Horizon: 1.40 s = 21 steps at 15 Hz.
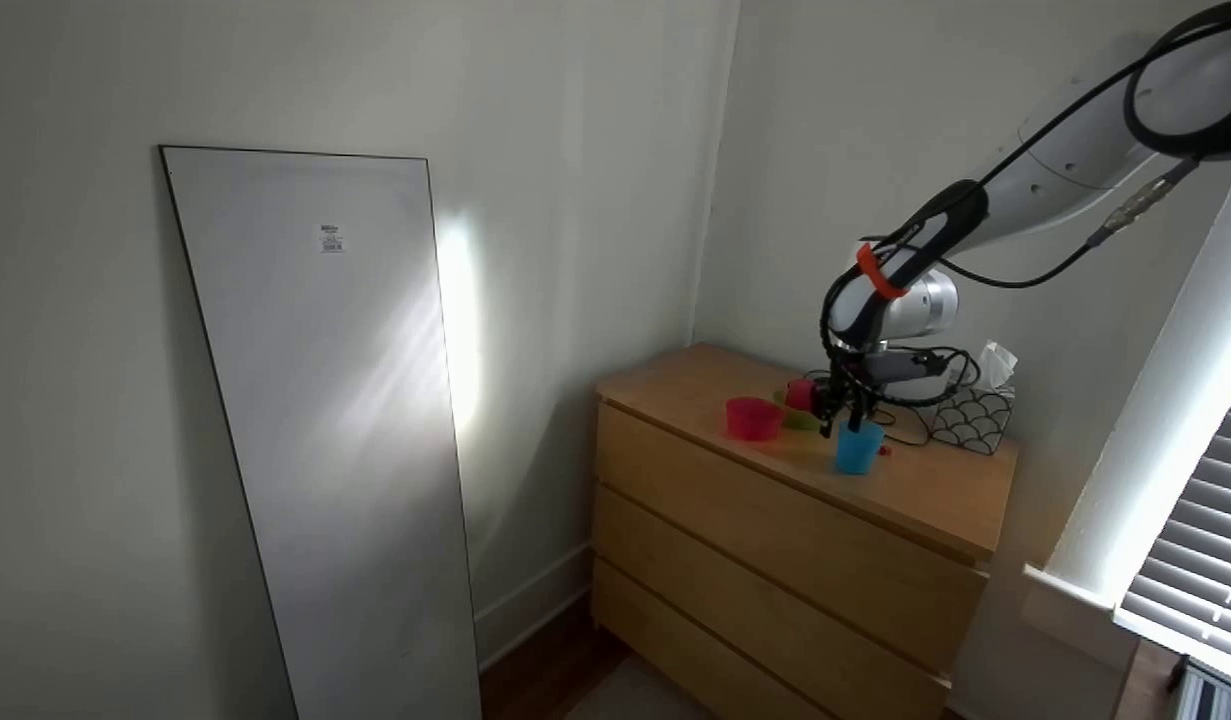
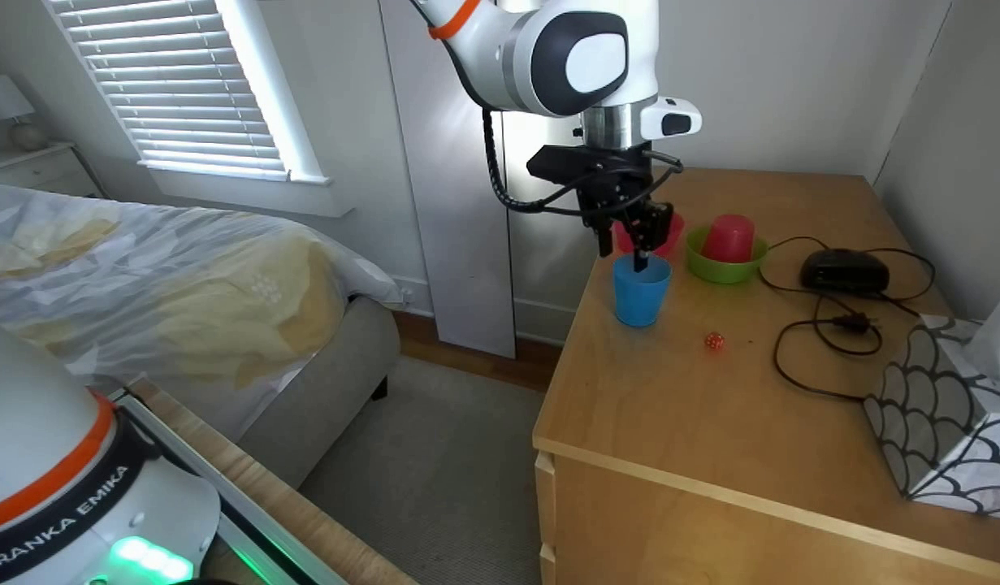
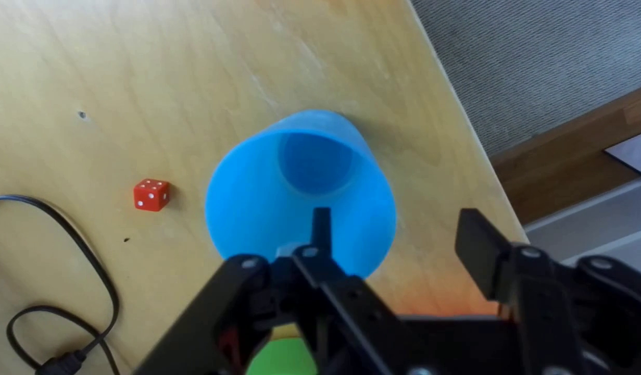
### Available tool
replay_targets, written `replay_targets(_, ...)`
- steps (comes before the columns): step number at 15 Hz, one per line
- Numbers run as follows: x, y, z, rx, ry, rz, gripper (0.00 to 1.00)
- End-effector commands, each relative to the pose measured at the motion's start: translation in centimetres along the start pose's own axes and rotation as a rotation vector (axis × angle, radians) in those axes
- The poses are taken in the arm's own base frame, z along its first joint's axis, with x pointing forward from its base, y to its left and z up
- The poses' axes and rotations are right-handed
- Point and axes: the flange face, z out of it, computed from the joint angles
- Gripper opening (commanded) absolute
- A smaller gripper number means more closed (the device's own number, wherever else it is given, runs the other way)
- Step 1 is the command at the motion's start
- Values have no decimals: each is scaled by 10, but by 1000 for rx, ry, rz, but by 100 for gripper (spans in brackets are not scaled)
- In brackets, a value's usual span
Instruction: Put the cup into the bowl
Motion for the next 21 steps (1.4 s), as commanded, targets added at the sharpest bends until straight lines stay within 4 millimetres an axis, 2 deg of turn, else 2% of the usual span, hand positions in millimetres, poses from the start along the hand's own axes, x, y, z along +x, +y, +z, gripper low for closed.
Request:
replay_targets(1,1,-1,3,3,-35,27,33)
replay_targets(5,0,-2,-2,-5,-44,43,4)
replay_targets(6,0,-2,-5,-5,-42,45,0)
replay_targets(8,2,-2,-13,-3,-27,49,0)
replay_targets(10,9,-3,-30,5,8,43,1)
replay_targets(13,24,-9,-69,25,66,22,1)
replay_targets(17,56,-34,-123,56,121,-54,1)
replay_targets(19,73,-48,-139,61,134,-87,1)
replay_targets(21,89,-55,-146,69,138,-107,1)
